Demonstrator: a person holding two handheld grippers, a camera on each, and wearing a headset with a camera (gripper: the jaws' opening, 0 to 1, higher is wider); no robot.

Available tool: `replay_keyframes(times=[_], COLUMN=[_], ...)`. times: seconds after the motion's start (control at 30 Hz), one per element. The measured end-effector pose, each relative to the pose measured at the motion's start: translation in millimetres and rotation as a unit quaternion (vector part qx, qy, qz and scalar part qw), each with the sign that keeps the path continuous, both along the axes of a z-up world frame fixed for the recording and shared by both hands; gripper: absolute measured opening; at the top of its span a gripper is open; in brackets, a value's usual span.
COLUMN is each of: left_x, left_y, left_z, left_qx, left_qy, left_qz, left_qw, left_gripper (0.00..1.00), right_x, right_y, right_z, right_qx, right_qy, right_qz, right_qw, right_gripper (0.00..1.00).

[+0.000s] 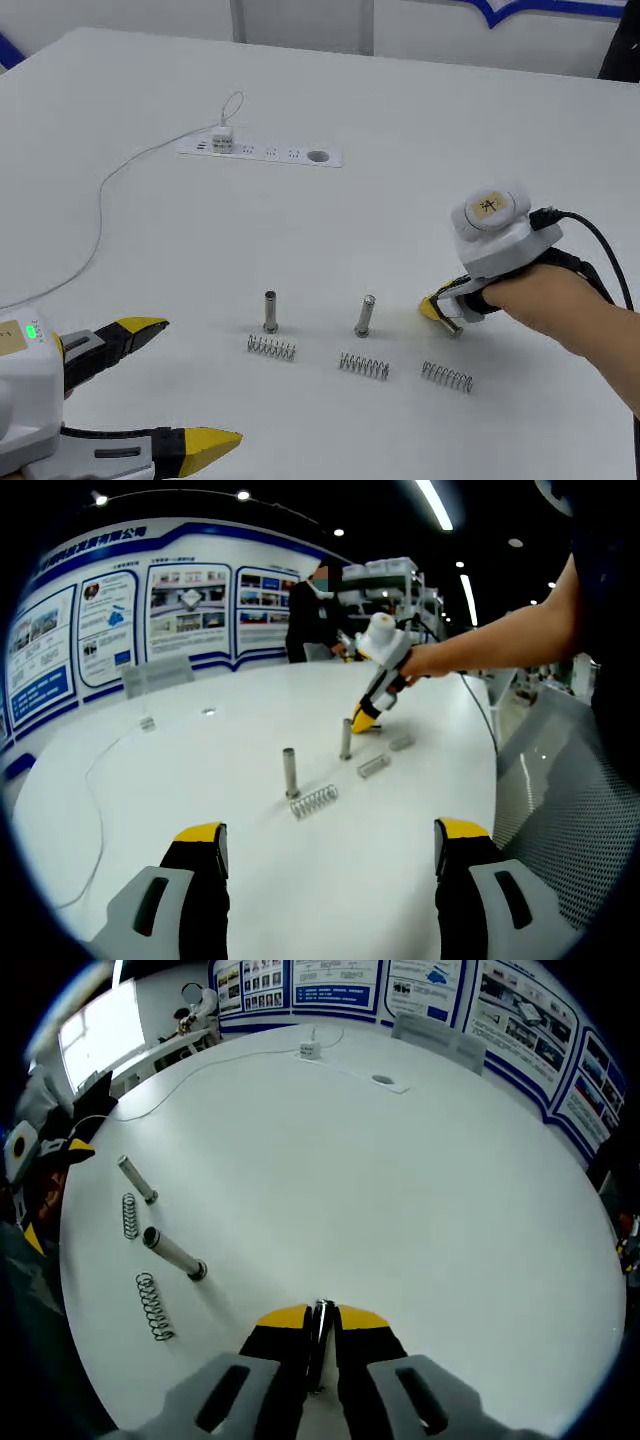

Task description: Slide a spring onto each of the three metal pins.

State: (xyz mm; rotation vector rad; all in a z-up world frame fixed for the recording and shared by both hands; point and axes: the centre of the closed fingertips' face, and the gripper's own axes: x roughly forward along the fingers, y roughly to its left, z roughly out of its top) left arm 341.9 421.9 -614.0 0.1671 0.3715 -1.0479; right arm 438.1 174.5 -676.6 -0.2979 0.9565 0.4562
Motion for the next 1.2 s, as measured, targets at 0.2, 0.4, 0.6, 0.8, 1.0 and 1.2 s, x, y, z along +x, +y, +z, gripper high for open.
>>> replay_keyframes(times=[0.2,0.4,0.6,0.8,1.0,1.2], left_x=[-0.9,-0.9,-0.9,-0.9,0.4,2.1], left_y=[-0.1,0.8,1.0,1.1,3.3,1.0], left_z=[-0.5,-1.2,-1.4,-0.8,-0.3,0.1], left_qx=[-0.001,0.0,-0.001,-0.003,-0.002,-0.002], left_qy=[0.002,0.003,0.003,0.002,0.002,0.001], left_qz=[0.001,0.002,0.004,0.006,0.009,0.007], left_qw=[1.0,1.0,1.0,1.0,1.0,1.0], left_gripper=[0.86,0.86,0.86,0.86,0.86,0.85], right_x=[-2.9,-1.9,1.3,-1.7,0.0,-1.3], right_y=[1.4,0.4,-0.4,0.9,-1.7,-2.2], right_z=[0.3,-0.7,-1.4,-0.9,2.7,10.9], right_qx=[0.007,0.012,0.012,0.007,0.014,0.019], right_qy=[0.01,0.02,0.036,0.03,0.012,0.003], right_qz=[-0.011,-0.023,-0.033,-0.035,-0.034,-0.036], right_qw=[0.9999,0.9995,0.9987,0.9989,0.9992,0.9992], right_gripper=[0.1,0.1,0.1,0.09,0.09,0.09])
